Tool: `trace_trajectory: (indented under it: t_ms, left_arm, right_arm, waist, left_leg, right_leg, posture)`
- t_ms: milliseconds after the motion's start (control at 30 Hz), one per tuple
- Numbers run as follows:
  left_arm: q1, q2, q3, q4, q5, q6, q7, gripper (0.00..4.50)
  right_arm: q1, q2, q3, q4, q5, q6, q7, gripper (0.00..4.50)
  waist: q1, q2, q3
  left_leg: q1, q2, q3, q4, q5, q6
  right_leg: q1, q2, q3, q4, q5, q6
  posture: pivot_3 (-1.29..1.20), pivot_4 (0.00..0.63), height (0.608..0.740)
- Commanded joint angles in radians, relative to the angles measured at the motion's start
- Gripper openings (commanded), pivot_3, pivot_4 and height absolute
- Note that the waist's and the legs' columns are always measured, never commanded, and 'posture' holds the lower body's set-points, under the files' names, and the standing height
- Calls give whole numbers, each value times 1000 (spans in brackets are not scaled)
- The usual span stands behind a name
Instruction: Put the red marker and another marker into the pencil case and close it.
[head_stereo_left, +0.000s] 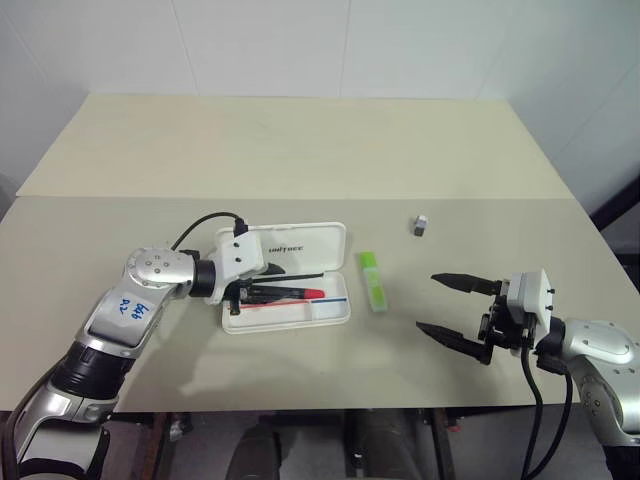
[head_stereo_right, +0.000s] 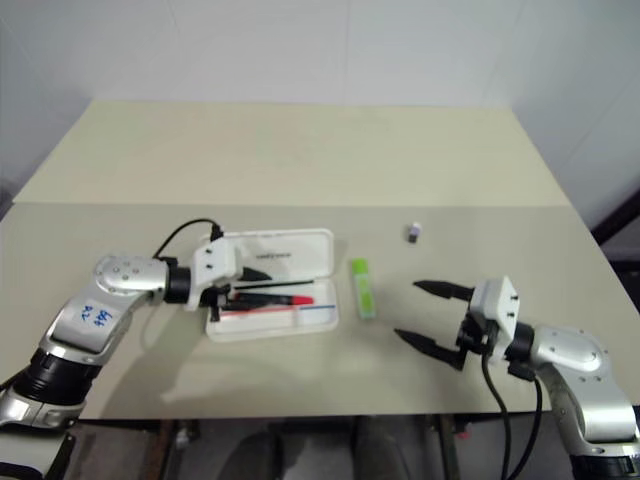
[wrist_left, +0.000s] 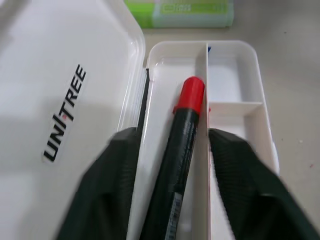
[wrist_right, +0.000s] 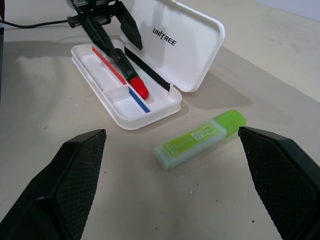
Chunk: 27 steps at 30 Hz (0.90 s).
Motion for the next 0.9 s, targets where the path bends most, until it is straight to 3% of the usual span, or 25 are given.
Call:
trace_trajectory:
  t_ms: [33,133,333,500,700,900]
  left_arm:
    - [-7,-2,22,-89,-44,29,-21,3547]
    - [11,-1,27,-162,-68,63,-19,4474]
    - [19,-58,94,-302,-190,159,34,4474]
    - [90,-114,266,-319,-339,107,39,4474]
    - [209,-155,367,-326,-339,28,114,4474]
    - [328,-150,436,-362,-322,-11,185,4474]
  right_arm:
    - [-2,2,-3,-30,0,-20,-5,4500]
    - [-4,4,1,-33,-4,-20,-8,4500]
    - [14,12,6,-81,-12,0,-57,4500]
    - [-15,76,21,-182,-28,83,-256,4500]
    - [-100,96,116,-305,-53,341,-465,4500]
    - [-216,90,210,-321,-62,510,-520,4500]
  waist:
    - [0,0,0]
    - [0,0,0]
    - [0,0,0]
    - [-6,0,0]
    - [-2,0,0]
    - [-1,0,0]
  left_leg:
    - [0,0,0,0,0,0]
    - [0,0,0,0,0,0]
    - [0,0,0,0,0,0]
    - [1,0,0,1,0,0]
    - [2,0,-1,2,0,0]
    - [1,0,-1,2,0,0]
  right_leg:
    - [0,0,0,0,0,0]
    - [0,0,0,0,0,0]
    - [0,0,0,1,0,0]
    - [0,0,0,2,0,0]
    - [1,1,1,2,0,-1]
    - [0,0,1,0,0,-1]
  posture:
    - [0,150,740]
    - [0,150,740]
    - [0,150,740]
    - [0,150,740]
    - [0,150,740]
    - [0,150,740]
